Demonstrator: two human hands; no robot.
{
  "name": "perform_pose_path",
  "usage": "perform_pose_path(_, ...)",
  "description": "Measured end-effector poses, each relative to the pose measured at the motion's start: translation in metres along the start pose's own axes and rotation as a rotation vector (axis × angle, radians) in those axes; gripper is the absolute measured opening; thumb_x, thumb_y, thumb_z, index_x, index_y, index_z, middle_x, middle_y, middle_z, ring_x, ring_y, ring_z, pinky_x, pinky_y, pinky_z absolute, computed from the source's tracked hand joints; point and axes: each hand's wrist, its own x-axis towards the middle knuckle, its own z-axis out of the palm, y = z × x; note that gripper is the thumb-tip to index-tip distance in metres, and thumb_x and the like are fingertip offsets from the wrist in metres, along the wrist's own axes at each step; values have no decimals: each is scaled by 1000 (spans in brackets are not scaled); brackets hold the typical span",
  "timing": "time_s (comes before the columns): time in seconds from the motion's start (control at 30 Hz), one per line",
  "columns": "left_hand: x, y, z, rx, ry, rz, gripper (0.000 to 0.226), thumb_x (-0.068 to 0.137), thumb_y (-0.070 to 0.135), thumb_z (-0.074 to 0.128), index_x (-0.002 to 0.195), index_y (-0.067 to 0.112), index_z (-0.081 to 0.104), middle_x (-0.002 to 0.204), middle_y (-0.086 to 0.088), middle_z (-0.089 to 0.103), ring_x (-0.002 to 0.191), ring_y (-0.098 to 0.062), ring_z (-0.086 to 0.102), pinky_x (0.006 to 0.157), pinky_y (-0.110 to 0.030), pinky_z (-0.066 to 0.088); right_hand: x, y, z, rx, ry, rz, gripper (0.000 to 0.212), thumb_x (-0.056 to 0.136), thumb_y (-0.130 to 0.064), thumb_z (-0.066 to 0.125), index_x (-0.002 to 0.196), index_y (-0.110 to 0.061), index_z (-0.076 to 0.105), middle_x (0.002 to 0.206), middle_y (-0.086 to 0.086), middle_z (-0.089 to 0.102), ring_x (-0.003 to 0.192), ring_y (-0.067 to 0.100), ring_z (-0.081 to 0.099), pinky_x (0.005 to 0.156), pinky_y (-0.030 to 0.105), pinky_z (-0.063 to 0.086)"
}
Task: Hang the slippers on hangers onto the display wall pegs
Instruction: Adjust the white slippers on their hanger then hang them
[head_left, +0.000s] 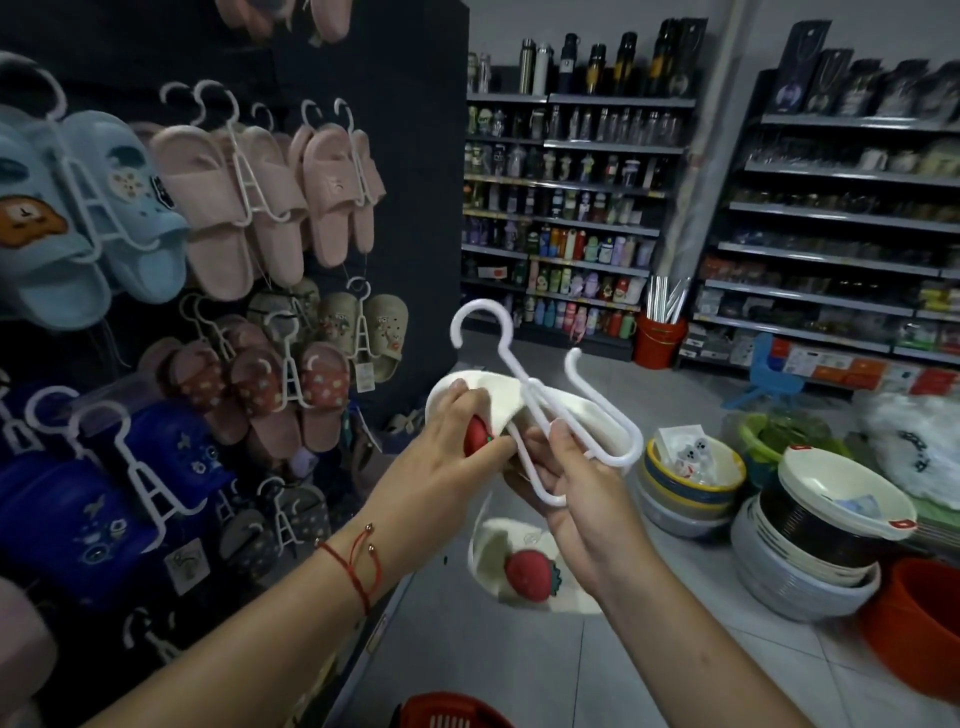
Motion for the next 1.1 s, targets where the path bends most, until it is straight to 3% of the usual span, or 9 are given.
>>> perform_pose_path(0.17,8,-8,3,-125,166,69,66,73,-10,78,125,23,55,157,-16,25,153,-34,19,89,-44,59,-1,-11,12,362,-70,106,45,93,-35,55,126,-5,63,125,15,69,113,26,68,95,40,56)
perform_pose_path(0.3,15,3,-2,-362,358,-47,92,72,-19,60,145,31,33,155,-13,28,149,-24,29,104,-31,48,4,-13,14,405,-100,149,40,98,-41,46,113,-11,67,113,9,73,89,18,73,77,32,54)
perform_pose_path(0.4,14,15,-1,-500,414,-232,76,76,7,63,146,19,36,153,-1,34,147,-16,30,117,-43,34,9,-6,13,445,-65,162,39,93,-40,51,114,-11,66,118,12,71,104,25,69,97,40,51)
perform_pose_path(0.57,8,31,9,-392,255,-446,84,76,53,67,149,48,24,154,20,25,141,-9,28,110,-35,26,12,0,13,429,-67,179,41,105,-40,39,110,-10,65,108,11,75,95,23,74,71,35,60)
perform_pose_path(0.63,9,23,11,-456,253,-468,75,78,48,70,143,50,33,147,19,35,133,-6,38,109,-35,37,14,5,10,317,-66,150,43,106,-39,37,121,-8,63,117,13,73,108,24,71,82,36,56)
perform_pose_path(0.77,11,6,13,-623,216,-545,66,76,37,78,134,44,46,132,19,56,116,-4,60,95,-37,55,13,12,3,139,-28,122,37,105,-35,42,109,-7,66,115,15,73,109,24,70,91,41,54)
perform_pose_path(0.9,9,-7,20,-652,172,-657,72,76,45,82,137,43,43,118,17,62,102,-1,65,89,-30,57,3,16,-12,78,10,122,34,102,-33,49,103,-6,69,111,14,75,102,24,73,91,40,52)
perform_pose_path(1.03,3,-10,31,-640,131,-697,66,76,34,85,124,50,42,109,25,59,99,5,62,82,-17,54,-3,16,-28,133,-4,114,35,95,-38,52,96,-13,77,118,6,74,119,24,65,108,47,43)
perform_pose_path(1.1,0,-7,35,-642,105,-703,67,75,34,85,126,49,43,111,23,61,98,3,63,82,-23,57,-4,11,-26,132,-74,136,40,96,-40,47,94,-16,79,119,1,73,120,20,64,105,46,45)
